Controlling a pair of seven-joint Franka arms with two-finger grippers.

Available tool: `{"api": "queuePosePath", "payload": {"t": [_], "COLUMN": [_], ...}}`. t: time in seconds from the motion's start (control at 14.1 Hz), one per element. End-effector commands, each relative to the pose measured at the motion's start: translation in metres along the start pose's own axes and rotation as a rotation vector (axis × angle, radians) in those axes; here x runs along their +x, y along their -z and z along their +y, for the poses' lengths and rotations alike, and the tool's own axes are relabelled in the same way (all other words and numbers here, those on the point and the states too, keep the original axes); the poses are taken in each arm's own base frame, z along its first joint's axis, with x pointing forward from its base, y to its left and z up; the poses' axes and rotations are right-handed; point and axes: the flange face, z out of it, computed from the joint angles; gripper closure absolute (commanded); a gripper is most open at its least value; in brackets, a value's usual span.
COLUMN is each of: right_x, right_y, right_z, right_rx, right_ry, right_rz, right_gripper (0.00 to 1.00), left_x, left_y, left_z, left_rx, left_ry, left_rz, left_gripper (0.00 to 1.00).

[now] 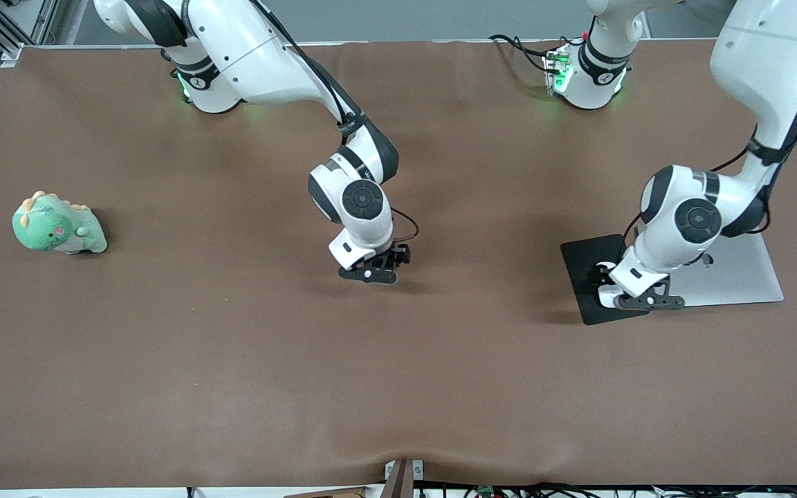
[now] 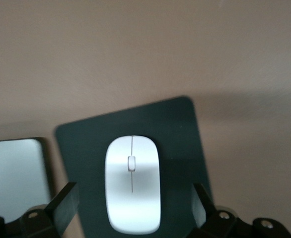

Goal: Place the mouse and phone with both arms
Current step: 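Release the mouse on the pad while the right gripper grasps the phone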

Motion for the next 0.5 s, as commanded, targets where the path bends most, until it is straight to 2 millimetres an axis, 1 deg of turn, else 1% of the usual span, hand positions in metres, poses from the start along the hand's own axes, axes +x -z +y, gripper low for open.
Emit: {"api": "queuePosePath", "payload": {"t": [0.0,0.14,0.28,0.35,0.43], "right_x": [0.001,0.000,-0.002,-0.002,-0.003], "right_y": [-0.008,-0.013,-0.018,-0.020,-0.022], "right_z": [-0.005,-0.004,-0.003,-0.003,-0.004], "right_rx": [-0.020,-0.035,-0.041,-0.045,-0.048], "right_ry": [-0.004,0.005,0.004,-0.014,-0.011], "right_rz": [0.024,0.027,0.025,0.025,0.028], "right_gripper": [0.00,0.00,0.00,0.00,0.00], "left_x": [0.029,0.043,0.054,0.054,0.046], "left_y": [0.104,0.162,0.218,0.241,0.265], "left_z": [-0.003,-0.005,-0.021,-0.025,-0.022], "left_rx": [0.014,0.029,0.029,0.031,0.042], "left_ry": [0.048,0.062,0.096,0.106,0.123], "left_rz": [-0.064,-0.088,-0.051,-0.040,-0.035], "left_gripper": [0.00,0.00,0.00,0.00,0.00]}}
